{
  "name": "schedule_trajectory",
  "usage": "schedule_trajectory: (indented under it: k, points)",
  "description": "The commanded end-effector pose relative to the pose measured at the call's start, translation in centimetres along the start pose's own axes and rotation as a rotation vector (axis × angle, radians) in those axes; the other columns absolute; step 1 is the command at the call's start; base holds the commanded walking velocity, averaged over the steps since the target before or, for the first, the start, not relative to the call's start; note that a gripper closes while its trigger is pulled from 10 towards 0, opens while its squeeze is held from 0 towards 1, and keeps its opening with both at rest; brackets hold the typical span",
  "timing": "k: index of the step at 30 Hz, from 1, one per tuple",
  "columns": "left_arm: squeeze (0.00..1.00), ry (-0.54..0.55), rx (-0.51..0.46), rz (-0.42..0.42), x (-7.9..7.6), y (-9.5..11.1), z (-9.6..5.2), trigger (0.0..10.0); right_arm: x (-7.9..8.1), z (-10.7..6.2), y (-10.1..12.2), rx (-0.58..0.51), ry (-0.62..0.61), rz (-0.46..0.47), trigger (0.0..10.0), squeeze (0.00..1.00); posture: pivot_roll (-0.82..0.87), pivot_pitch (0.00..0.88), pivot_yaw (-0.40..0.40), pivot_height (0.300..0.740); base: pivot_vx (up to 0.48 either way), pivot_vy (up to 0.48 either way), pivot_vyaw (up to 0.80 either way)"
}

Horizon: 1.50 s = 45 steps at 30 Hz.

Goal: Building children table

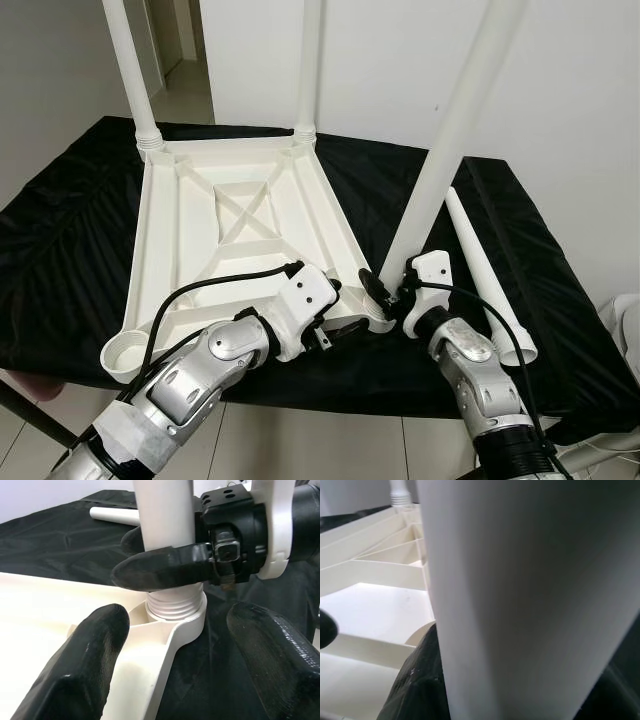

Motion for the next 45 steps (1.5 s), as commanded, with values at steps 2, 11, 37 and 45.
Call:
schedule_trajectory:
  k: [2,11,37,45]
  points:
    - [0.0,-0.194,0.015,0.006,-1.1,0.0,0.1,10.0,0.2,0.1,-0.8,0.055,-0.076,0.03,10.0,0.0,-0.07,0.0,-0.049,0.74,0.0,0.0,0.0]
    - [0.0,-0.2,0.015,0.023,-0.8,0.2,0.2,10.0,0.8,-0.8,-1.1,0.096,-0.442,0.085,10.0,0.0,-0.07,0.0,-0.06,0.74,0.0,0.0,0.0]
    - [0.0,-0.199,0.003,-0.001,-1.8,-0.1,0.3,10.0,0.1,-1.9,0.8,-0.015,-0.445,0.094,10.0,1.0,-0.06,0.0,-0.085,0.74,0.0,0.0,0.0]
    - [0.0,-0.171,-0.019,0.008,-1.3,0.2,0.3,10.0,1.0,-4.2,1.1,-0.103,-0.371,0.123,10.0,0.0,-0.06,0.0,-0.085,0.74,0.0,0.0,0.0]
Point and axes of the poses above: a point about 5 cm out from each wrist's last joint towards the gripper, its own z axis pointing out of the wrist towards the gripper, its own y axis along the axis of the wrist's last joint, x = y × z, the point moved 1 cm from there along z, pointing out of the wrist towards the gripper, and after that the axes turned 5 degrees about -z, right-handed, at the moved point
